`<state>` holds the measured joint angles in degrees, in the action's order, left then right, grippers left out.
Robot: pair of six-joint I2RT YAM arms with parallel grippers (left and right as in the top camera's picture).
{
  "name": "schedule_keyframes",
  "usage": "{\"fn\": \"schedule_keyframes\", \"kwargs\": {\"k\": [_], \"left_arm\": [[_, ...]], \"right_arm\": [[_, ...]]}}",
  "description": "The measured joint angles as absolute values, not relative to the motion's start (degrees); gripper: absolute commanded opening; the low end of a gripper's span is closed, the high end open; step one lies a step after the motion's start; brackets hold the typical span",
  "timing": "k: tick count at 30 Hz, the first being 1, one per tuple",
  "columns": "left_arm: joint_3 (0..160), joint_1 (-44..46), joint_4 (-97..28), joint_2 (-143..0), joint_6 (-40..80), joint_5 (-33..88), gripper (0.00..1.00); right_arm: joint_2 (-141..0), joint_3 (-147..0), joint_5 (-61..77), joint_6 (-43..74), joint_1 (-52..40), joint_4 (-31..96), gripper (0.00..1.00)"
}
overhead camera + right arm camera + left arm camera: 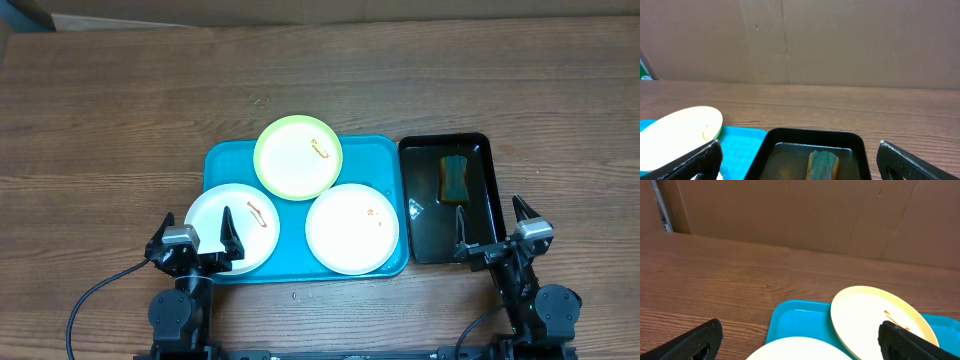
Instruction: Clean dirty plates on tray and stack at the side
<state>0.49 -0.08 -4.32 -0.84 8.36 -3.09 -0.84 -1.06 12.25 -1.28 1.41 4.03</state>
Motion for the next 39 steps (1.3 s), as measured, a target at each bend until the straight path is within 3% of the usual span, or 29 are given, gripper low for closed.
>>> {"fn": "schedule_keyframes", "kwargs": {"k": [39], "left_arm": [[0.49,-0.08,-3.2,-0.84,8.84,-3.6,1.0]], "right_arm": [[-0.84,-1.06,12.25,-1.3,1.41,4.05,1.0]]}}
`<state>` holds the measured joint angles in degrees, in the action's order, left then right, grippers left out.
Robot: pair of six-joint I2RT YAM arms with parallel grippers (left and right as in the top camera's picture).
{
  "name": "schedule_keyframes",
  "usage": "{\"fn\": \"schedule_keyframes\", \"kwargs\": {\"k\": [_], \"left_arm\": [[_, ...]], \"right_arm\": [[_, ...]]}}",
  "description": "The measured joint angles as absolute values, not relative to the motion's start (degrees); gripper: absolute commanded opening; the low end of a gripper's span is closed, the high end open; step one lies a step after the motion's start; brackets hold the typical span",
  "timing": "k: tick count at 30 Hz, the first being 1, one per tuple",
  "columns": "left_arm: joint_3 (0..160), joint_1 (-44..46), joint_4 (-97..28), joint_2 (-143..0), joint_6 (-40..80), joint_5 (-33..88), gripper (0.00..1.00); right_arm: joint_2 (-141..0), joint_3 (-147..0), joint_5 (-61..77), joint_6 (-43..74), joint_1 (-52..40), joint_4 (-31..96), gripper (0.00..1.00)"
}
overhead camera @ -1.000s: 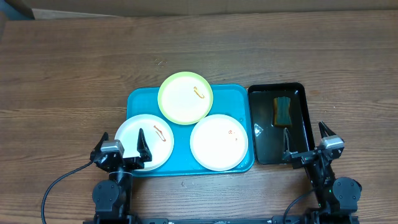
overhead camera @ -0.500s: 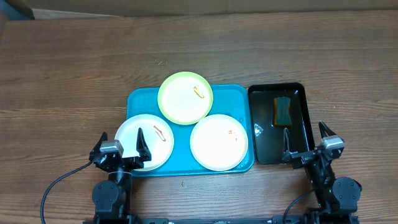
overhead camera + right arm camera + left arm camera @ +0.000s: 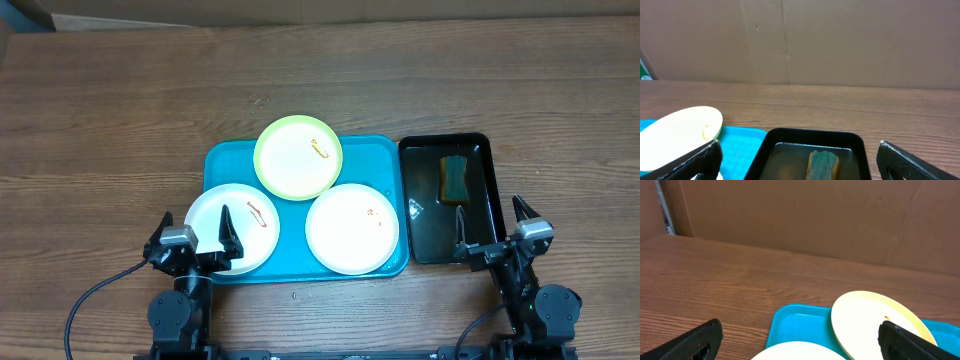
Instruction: Clean dirty plates on tray and stack at the side
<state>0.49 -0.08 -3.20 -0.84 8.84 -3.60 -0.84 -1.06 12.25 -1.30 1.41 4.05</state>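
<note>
A blue tray carries three dirty plates: a pale green one at the back, a white one at front right and a white one overhanging the tray's front left corner. A sponge lies in water in the black basin. My left gripper stands open at the near edge of the left white plate. My right gripper stands open at the basin's near end, empty, with the sponge ahead of it.
The wooden table stretches left of the tray and behind it. A brown cardboard wall stands at the table's far edge. A black cable runs from the left arm's base.
My left gripper has risen or tilted up slightly: the tray and plates sit lower in its wrist view. The right arm, plates and sponge have not moved.
</note>
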Motion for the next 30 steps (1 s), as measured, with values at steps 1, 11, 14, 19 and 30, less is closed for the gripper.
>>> {"fn": "schedule_keyframes", "kwargs": {"k": [1,11,14,19,30], "left_arm": [[0.49,-0.08,-3.2,-0.84,8.84,-3.46,1.0],[0.49,-0.08,-3.2,-0.86,8.84,-2.37,1.0],[0.49,-0.08,-3.2,-0.86,8.84,-2.37,1.0],[0.49,-0.08,-3.2,-0.84,8.84,-1.69,1.0],[2.33,-0.08,-8.19,-0.82,11.0,0.91,1.0]], "right_arm": [[-0.84,-1.06,12.25,-1.28,1.41,4.01,1.0],[-0.97,-1.06,12.25,-1.3,1.41,4.05,1.0],[-0.97,-1.06,12.25,-1.26,1.41,4.03,1.0],[-0.97,-1.06,12.25,-1.3,1.41,4.03,1.0],[-0.99,-1.06,12.23,-1.28,1.41,3.99,1.0]]}}
